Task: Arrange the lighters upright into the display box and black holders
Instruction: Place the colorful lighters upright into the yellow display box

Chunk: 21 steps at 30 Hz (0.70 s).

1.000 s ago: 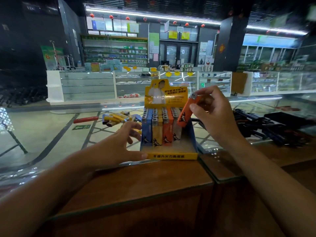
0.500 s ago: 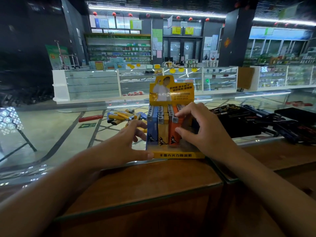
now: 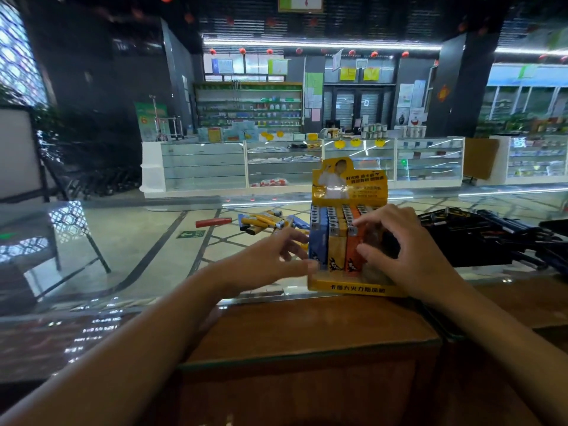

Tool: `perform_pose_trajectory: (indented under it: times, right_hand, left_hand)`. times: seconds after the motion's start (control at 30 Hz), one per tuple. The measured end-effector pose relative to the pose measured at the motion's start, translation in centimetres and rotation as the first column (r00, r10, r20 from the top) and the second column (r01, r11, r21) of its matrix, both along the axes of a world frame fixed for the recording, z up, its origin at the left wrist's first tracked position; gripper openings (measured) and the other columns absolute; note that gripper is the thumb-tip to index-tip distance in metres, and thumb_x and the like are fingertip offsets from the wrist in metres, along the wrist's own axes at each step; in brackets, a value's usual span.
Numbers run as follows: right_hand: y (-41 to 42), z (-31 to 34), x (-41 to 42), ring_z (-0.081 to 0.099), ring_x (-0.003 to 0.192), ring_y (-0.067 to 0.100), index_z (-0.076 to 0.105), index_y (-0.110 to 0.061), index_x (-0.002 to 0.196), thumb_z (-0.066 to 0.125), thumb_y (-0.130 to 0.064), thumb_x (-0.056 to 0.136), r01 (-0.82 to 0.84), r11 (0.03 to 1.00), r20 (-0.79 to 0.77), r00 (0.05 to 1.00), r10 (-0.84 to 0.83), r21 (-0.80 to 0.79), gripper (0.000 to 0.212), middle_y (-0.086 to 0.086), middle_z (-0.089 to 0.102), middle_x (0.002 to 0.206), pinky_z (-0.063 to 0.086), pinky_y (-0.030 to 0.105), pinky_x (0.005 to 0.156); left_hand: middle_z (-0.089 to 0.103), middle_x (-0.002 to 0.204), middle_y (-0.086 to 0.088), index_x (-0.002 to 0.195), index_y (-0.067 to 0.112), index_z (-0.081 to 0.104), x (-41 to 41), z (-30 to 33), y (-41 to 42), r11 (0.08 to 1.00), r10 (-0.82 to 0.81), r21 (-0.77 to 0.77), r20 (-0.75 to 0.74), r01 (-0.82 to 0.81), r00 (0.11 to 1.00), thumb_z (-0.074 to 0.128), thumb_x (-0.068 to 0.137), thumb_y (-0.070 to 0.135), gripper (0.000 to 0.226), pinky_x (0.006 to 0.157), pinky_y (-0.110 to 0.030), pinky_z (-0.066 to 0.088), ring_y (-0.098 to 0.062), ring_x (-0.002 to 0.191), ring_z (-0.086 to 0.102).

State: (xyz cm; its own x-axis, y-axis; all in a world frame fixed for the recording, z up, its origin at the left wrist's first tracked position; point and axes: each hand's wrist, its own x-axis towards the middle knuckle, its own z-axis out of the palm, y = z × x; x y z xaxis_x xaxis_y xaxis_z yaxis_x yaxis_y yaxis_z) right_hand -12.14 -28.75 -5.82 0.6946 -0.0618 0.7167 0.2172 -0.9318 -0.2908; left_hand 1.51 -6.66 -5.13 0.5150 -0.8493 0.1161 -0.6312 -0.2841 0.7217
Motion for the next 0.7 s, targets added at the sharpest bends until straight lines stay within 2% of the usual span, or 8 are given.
perform_pose_trajectory:
  times: [0.07, 0.17, 0.27, 0.37, 0.43, 0.53, 0.63, 0.7]
  right_hand:
    - [0.2, 0.1, -0.3, 0.041, 0.103, 0.009, 0.055, -0.039, 0.117, 0.05, -0.053, 0.085, 0.006, 1.0, 0.023, 1.0, -0.007, 0.015, 0.035, -0.026, 0.048, 0.105, 0.033, 0.018, 0.084]
    - [0.8, 0.4, -0.7, 0.04, 0.101, 0.008, 0.056, -0.035, 0.116, 0.052, -0.042, 0.088, 0.034, 0.999, 0.094, 0.995, -0.034, 0.001, 0.029, -0.015, 0.05, 0.104, 0.034, 0.022, 0.084]
    - [2.2, 0.8, -1.1, 0.039, 0.103, 0.007, 0.06, -0.025, 0.115, 0.05, -0.038, 0.089, 0.037, 0.997, 0.136, 0.99, -0.028, -0.069, 0.031, -0.011, 0.051, 0.108, 0.032, 0.021, 0.086]
    - [3.9, 0.9, -0.6, 0.039, 0.109, 0.01, 0.061, -0.024, 0.118, 0.049, -0.041, 0.088, 0.033, 0.983, 0.079, 0.997, -0.018, -0.183, 0.037, -0.01, 0.052, 0.114, 0.027, 0.025, 0.086]
    - [4.7, 0.8, 0.2, 0.038, 0.115, 0.012, 0.061, -0.027, 0.121, 0.049, -0.045, 0.086, 0.04, 0.97, 0.032, 0.999, -0.034, -0.24, 0.041, -0.009, 0.052, 0.119, 0.024, 0.024, 0.088]
    - [5.3, 0.2, 1.1, 0.037, 0.125, 0.016, 0.061, -0.029, 0.126, 0.051, -0.05, 0.086, 0.065, 0.955, -0.009, 0.997, -0.07, -0.29, 0.046, -0.008, 0.049, 0.128, 0.021, 0.026, 0.097]
    - [5.3, -0.6, 1.6, 0.031, 0.13, 0.018, 0.059, -0.031, 0.127, 0.052, -0.057, 0.086, 0.076, 0.948, -0.024, 0.996, -0.087, -0.309, 0.049, -0.006, 0.046, 0.135, 0.024, 0.037, 0.104]
    - [5.0, -0.8, 1.7, 0.029, 0.132, 0.019, 0.058, -0.033, 0.128, 0.051, -0.063, 0.085, 0.071, 0.948, -0.034, 0.996, -0.085, -0.312, 0.053, -0.005, 0.044, 0.138, 0.023, 0.041, 0.105]
  left_hand:
    - [0.059, 0.117, 0.011, 0.135, 0.025, 0.047, 0.0, 0.3, 0.3, 0.997, 0.026, -0.064, -0.136, -0.035, 0.99, 0.055, 0.092, 0.047, 0.049, 0.084, -0.022, 0.046, 0.0, 0.106, 0.056]
    - [0.065, 0.11, 0.005, 0.125, 0.019, 0.057, 0.8, 0.4, 0.4, 0.969, 0.127, -0.196, -0.136, -0.152, 0.983, 0.051, 0.1, 0.037, 0.031, 0.077, -0.027, 0.046, -0.004, 0.098, 0.06]
    - [0.068, 0.105, -0.003, 0.115, 0.019, 0.062, 2.6, 0.4, 0.3, 0.895, 0.274, -0.324, -0.141, -0.306, 0.951, 0.057, 0.099, 0.029, 0.02, 0.076, -0.03, 0.048, -0.015, 0.094, 0.062]
    - [0.066, 0.111, -0.005, 0.121, 0.018, 0.059, 4.3, 0.6, 0.1, 0.843, 0.38, -0.363, -0.121, -0.397, 0.917, 0.058, 0.098, 0.025, 0.024, 0.077, -0.031, 0.048, -0.016, 0.096, 0.061]
    - [0.064, 0.117, -0.006, 0.131, 0.015, 0.055, 5.6, 0.7, -0.2, 0.837, 0.423, -0.341, -0.094, -0.428, 0.901, 0.059, 0.098, 0.027, 0.036, 0.082, -0.033, 0.051, -0.015, 0.098, 0.06]
    - [0.057, 0.132, -0.011, 0.14, 0.017, 0.048, 7.4, 0.7, -0.8, 0.832, 0.507, -0.262, 0.002, -0.489, 0.862, 0.062, 0.094, 0.04, 0.054, 0.096, -0.046, 0.05, -0.026, 0.113, 0.057]
    - [0.034, 0.153, -0.013, 0.149, 0.027, 0.037, 8.5, 0.6, -1.9, 0.853, 0.521, -0.076, 0.158, -0.516, 0.839, 0.059, 0.09, 0.058, 0.07, 0.109, -0.054, 0.038, -0.039, 0.136, 0.036]
    - [0.023, 0.158, -0.012, 0.152, 0.033, 0.03, 9.2, 0.4, -3.1, 0.861, 0.472, 0.071, 0.262, -0.504, 0.842, 0.053, 0.09, 0.066, 0.074, 0.11, -0.055, 0.031, -0.043, 0.141, 0.024]
